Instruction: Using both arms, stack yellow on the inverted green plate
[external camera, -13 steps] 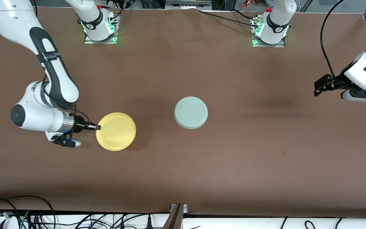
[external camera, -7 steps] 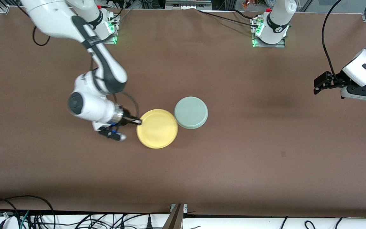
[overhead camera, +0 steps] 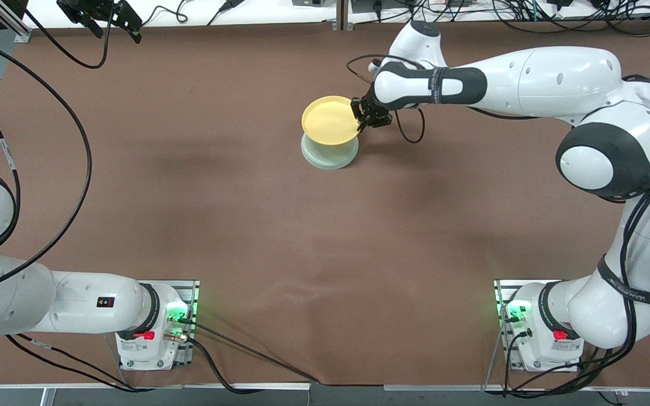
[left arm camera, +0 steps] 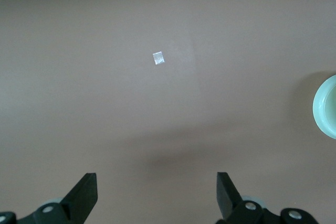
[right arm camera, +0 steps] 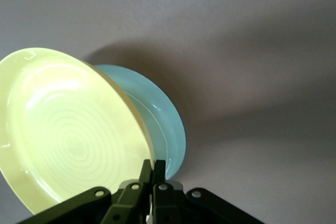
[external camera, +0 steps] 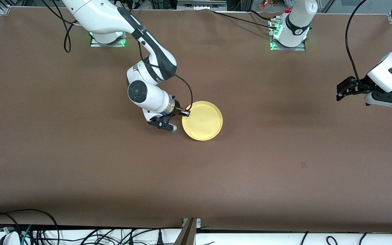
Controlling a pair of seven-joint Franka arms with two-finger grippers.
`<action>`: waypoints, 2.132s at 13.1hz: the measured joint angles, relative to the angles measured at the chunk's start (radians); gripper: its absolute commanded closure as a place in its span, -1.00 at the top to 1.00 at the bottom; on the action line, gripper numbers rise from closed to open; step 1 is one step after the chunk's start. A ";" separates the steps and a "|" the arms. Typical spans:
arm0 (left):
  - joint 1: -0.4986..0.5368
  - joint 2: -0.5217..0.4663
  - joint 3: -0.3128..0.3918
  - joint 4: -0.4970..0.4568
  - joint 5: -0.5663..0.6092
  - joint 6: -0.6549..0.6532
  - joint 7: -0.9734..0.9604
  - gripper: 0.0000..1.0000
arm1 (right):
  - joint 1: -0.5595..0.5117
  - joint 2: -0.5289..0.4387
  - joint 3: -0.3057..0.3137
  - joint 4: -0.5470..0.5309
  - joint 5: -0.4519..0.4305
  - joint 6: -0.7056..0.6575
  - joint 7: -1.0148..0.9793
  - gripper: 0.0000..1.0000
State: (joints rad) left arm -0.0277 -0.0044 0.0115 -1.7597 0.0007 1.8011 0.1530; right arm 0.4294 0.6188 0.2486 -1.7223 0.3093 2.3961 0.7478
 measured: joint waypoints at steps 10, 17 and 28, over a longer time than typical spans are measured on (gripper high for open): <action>0.000 0.000 0.000 0.000 0.000 0.000 0.009 1.00 | 0.051 0.050 -0.006 -0.043 0.000 0.116 0.000 -1.00; -0.004 0.000 -0.015 0.000 0.001 0.004 0.011 1.00 | 0.051 0.050 -0.016 -0.043 0.000 0.119 0.000 0.98; -0.001 0.000 -0.032 0.000 0.006 0.021 0.015 1.00 | 0.044 -0.097 -0.300 0.184 -0.057 -0.370 -0.201 1.00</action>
State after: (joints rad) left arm -0.0284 -0.0045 -0.0206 -1.7596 0.0068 1.8222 0.1682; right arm 0.4737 0.5215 -0.0519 -1.5384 0.2523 2.0260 0.5469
